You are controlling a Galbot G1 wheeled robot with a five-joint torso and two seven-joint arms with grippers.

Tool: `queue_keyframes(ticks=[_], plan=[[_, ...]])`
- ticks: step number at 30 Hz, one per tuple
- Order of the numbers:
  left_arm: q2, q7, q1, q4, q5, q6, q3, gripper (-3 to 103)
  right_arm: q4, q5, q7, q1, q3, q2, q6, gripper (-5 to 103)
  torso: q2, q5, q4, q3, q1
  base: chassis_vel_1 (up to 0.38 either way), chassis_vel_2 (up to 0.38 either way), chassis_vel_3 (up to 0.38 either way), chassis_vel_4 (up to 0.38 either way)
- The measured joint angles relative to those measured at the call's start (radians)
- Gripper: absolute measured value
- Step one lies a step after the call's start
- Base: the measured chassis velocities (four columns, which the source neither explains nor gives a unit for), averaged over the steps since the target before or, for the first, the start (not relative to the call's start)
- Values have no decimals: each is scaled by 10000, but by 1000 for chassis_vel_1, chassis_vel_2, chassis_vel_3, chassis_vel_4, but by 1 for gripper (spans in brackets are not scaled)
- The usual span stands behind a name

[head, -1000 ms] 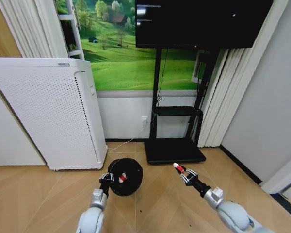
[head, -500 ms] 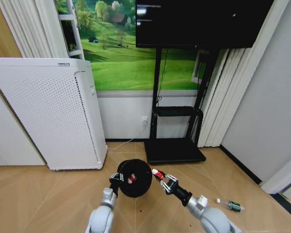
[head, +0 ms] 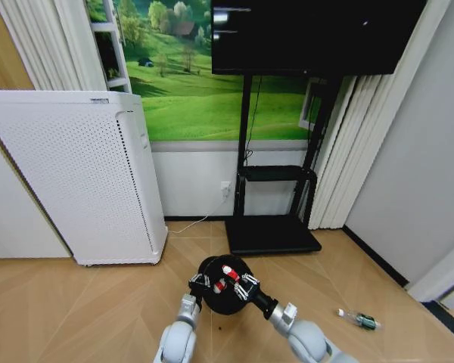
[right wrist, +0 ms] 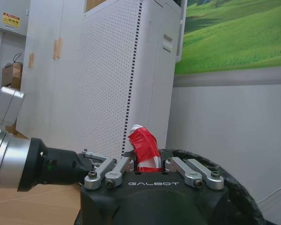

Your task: Pick up the trash bin and place the garbage on the floor into it.

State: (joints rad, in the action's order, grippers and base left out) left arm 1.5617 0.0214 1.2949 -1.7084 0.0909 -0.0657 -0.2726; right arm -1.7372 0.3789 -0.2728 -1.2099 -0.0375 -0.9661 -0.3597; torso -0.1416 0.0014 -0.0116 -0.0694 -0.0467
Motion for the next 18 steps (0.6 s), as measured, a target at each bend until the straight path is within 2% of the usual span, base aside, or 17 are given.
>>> queue_keyframes(ticks=[12, 13, 16, 17, 18], plan=[[13, 0, -11, 6, -15, 47, 11, 5, 747, -218, 3, 696, 638, -408, -61, 25, 0, -16, -3, 0, 0, 0, 0, 0, 0], [-1, 3, 7, -12, -29, 55, 2, 5, 763, -277, 17, 713, 662, -426, -49, 21, 0, -15, 1, 0, 0, 0, 0, 0, 0], [-18, 4, 22, -38, -44, 57, -5, 5, 755, -311, 54, 707, 674, -447, 64, 36, 0, -17, 2, 0, 0, 0, 0, 0, 0], [-18, 4, 22, -38, -44, 57, -5, 5, 755, -311, 54, 707, 674, -447, 64, 36, 0, -17, 2, 0, 0, 0, 0, 0, 0], [-26, 7, 28, -52, -51, 57, -6, 5, 749, -311, 65, 706, 667, -447, 114, 41, 0, -18, 2, 0, 0, 0, 0, 0, 0]])
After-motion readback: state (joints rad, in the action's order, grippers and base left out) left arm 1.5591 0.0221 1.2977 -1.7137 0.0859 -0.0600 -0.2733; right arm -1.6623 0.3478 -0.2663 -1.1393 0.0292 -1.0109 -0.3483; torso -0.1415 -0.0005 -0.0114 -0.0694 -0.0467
